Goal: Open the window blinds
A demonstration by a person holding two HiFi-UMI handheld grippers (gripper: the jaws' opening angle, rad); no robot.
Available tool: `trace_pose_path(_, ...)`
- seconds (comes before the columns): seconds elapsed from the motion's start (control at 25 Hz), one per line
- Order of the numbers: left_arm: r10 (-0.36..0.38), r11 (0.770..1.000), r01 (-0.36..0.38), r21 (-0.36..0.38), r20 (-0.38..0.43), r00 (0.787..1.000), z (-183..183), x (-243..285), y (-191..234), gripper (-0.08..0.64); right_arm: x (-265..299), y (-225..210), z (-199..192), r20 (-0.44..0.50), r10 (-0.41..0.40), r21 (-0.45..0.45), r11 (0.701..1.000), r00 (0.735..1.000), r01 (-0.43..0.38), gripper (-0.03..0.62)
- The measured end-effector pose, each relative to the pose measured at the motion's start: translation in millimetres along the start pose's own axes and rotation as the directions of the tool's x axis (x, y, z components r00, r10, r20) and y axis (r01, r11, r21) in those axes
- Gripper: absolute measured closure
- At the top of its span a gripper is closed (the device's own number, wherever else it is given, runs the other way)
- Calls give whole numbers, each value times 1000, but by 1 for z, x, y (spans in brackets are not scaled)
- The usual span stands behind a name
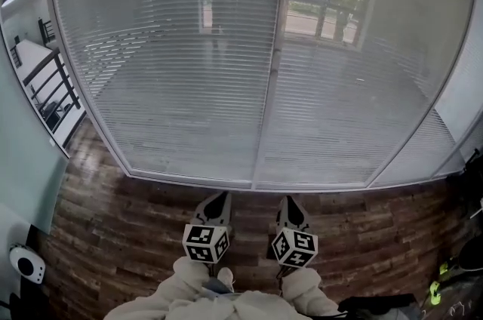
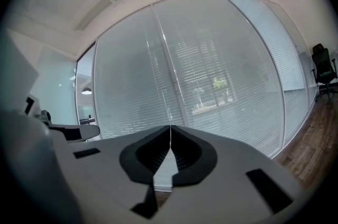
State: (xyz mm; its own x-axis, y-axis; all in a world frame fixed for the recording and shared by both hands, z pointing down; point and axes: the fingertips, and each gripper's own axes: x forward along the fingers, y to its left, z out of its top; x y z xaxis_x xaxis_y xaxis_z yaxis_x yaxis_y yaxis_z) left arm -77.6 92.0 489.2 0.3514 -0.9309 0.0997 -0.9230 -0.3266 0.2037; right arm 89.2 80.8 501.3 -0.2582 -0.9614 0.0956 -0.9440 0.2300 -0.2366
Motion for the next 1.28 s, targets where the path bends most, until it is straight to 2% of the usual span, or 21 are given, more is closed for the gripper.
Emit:
trace_pose_path(0.32,-28,1000,28,14,-4,1000,13,41,35,557,54,7,5,12,-12,19,1000,1000,12,577)
trace_pose_path(0.64,-69,997,69,24,-31,997,16,84,67,557,97,6,8,49,-38,104,994,998,33,577)
trace_pose_path(0.88,-99,995,100,17,-49,994,18,107,72,557,116,2,11,50,-58,66,996,997,55,577)
trace_pose_path(1.0,-104,994,105,12,-50,993,19,117,74,557,128,0,13,33,-49,77,996,998,47,577)
trace_pose_path(1.28,-79,997,79,1,-60,995,24,159,101,557,183,-6,20,25,-43,62,997,999,42,577)
